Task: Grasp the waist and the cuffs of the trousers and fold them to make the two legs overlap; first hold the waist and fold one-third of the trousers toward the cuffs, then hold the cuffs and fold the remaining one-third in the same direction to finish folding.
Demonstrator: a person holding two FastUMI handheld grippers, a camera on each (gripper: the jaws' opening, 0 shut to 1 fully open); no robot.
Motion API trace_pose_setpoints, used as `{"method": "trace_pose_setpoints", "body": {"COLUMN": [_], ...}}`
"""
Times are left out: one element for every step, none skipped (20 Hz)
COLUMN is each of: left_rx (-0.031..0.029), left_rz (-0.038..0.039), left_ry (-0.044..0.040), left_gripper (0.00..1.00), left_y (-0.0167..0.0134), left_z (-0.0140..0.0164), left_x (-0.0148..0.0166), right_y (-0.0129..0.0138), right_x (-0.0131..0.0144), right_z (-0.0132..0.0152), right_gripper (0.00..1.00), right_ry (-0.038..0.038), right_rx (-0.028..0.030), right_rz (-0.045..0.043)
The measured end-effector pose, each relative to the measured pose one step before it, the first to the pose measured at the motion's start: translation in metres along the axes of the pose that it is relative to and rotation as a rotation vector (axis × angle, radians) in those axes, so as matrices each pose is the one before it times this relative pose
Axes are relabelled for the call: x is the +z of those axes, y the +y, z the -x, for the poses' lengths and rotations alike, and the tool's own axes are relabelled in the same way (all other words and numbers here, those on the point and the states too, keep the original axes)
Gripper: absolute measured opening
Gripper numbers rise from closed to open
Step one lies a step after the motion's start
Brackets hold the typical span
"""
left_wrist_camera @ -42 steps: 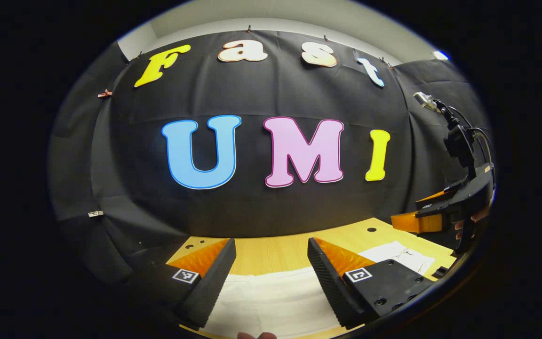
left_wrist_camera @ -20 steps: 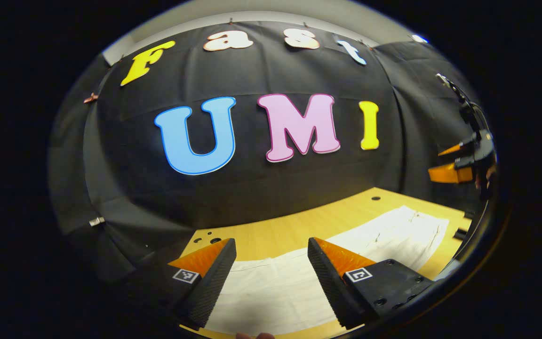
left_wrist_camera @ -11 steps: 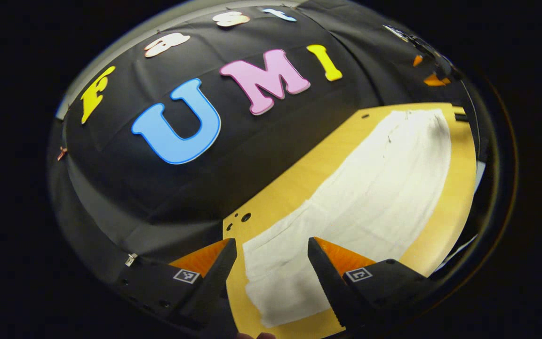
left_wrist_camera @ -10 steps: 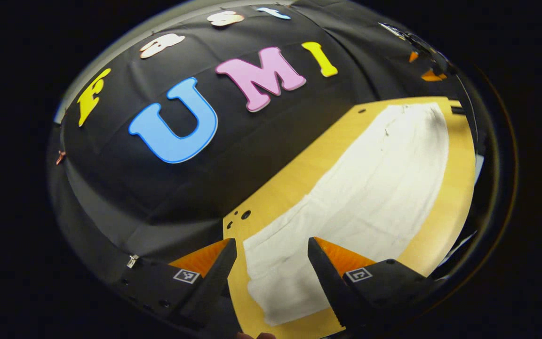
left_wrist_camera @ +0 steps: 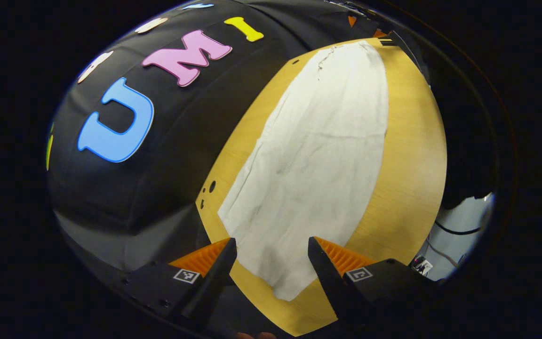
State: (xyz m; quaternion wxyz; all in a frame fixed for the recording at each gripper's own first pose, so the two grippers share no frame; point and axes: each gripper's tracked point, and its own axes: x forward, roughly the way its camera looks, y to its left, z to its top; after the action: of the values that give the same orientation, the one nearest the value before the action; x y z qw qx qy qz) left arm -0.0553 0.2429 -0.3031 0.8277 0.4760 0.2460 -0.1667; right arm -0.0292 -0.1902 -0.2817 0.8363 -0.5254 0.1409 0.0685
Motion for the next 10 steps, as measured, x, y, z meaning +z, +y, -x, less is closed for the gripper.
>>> {"method": "trace_pose_setpoints", "body": {"left_rx": [-0.01818,-0.01979,-0.02149,-0.02457,-0.02287,-0.02474,-0.02032,-0.02136,-0.01947,0.00216], "left_rz": [-0.02928,-0.0347,-0.03366,-0.03642,-0.03242,-0.03013,-0.02458,-0.01773,-0.01511,-0.0255], "left_ry": [0.0105,0.00752,0.01041,0.00086,-0.00139,-0.00178,-0.00204,0.00334,0.01166,0.00757], "left_gripper": [0.96,0.96,0.96,0.96,0.96,0.96,0.96,0.96,0.96,0.96], "left_y": [-0.00409,-0.00313,-0.00545,-0.00541,-0.00567,-0.00463,-0.00403,-0.00177,-0.00413,0.00205], "left_z": [-0.00423,-0.0038,-0.00256,-0.00282,-0.00163,-0.00046,-0.00027,0.00048,-0.00143,-0.00234], "left_x": [-0.00154,-0.00259,-0.00191,-0.00238,0.0011,-0.00081,-0.00008,-0.00217,-0.00329,-0.00286], "right_y": [0.00712,0.006,0.00411,0.00455,0.00403,0.00354,0.00206,0.00145,0.00164,0.00192], "right_x": [0.00036,0.00143,0.00098,0.00051,-0.00059,-0.00044,-0.00041,0.00019,-0.00012,0.00027], "right_z": [-0.00367,-0.00285,-0.00237,-0.00313,-0.00279,-0.00321,-0.00289,-0.00288,-0.00292,-0.00241], "right_gripper": [0.95,0.95,0.95,0.95,0.95,0.95,0.95,0.96,0.96,0.96], "right_ry": [-0.00131,-0.00083,-0.00195,-0.00107,0.00078,0.00302,-0.00074,-0.00223,-0.00005,0.00307], "right_rx": [0.02061,0.01646,0.01311,0.01081,0.01144,0.01089,0.00751,0.00548,0.00598,0.00621], "right_rz": [0.02367,0.02637,0.02476,0.01775,0.01131,0.00893,0.00368,0.00456,0.00625,0.00809]}}
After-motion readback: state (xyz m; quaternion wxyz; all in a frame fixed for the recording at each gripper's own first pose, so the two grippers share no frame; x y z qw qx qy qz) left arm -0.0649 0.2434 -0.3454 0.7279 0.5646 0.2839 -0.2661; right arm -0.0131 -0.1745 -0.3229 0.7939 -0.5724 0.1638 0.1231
